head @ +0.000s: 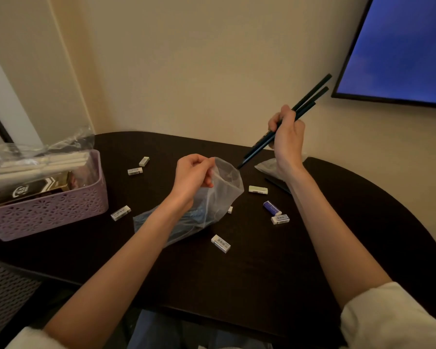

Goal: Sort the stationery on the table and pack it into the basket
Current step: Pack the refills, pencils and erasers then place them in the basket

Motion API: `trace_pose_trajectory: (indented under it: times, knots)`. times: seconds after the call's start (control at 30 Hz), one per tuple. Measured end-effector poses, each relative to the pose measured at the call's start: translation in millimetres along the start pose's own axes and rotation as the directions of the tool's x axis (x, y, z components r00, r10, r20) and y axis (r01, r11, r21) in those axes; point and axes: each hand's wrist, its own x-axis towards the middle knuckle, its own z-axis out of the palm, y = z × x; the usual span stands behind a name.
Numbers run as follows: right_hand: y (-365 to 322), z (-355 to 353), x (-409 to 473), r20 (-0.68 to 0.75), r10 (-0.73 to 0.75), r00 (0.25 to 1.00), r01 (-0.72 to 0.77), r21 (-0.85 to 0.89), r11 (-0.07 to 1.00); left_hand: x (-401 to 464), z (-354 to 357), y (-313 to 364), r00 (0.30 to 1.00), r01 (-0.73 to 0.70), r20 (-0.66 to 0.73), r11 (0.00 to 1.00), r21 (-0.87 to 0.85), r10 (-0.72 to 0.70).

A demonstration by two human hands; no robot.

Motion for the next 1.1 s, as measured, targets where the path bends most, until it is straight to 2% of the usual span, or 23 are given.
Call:
trace_pose_trajectory:
  times: [0.1,0.2,0.27,0.4,0.5,0.6,0.77,1.03,1.1]
  knots:
    - [-7,3,-8,0.097,-0.031,0.995,0.034,-0.024,0.999,-1,-2,1,1.0,0.001,0.003,1.0,-0.008,-0.001]
    - [-8,5,-15,0.258,0.024,0.966,-0.016,-0.03,0.999,-3,-2,3,1.0,-0.001,0.011,1.0,-0.012,0.001]
    - [-4,3,-18,0.346,0.065,0.936,-0.02,-0.133,0.991,-3,-2,5,1.0,-0.008,0.009,1.0,-0.016,0.008]
    - [1,2,-21,0.516,0.19,0.835,0.012,-0.363,0.932,-3,-6,11,0.999,-0.032,0.014,0.999,-0.035,0.032]
    - [-1,4,-23,0.603,0.314,0.733,-0.067,-0.395,0.916,-1,-11,16,0.998,-0.057,0.007,0.997,-0.042,0.057]
    - [-4,8,-24,0.623,0.345,0.702,-0.166,-0.328,0.93,-1,-16,23,0.997,-0.081,-0.008,0.996,-0.044,0.08]
    - [-10,17,-22,0.589,0.327,0.739,-0.21,-0.26,0.943,-5,-24,38,0.992,-0.126,-0.031,0.989,-0.078,0.124]
    - [-34,49,-20,0.666,0.325,0.672,-0.194,-0.266,0.944,-4,-50,64,0.975,-0.194,-0.128,0.976,-0.097,0.181]
    - [-37,59,-21,0.66,0.317,0.681,-0.184,-0.265,0.946,-3,-57,68,0.969,-0.205,-0.158,0.975,-0.088,0.189]
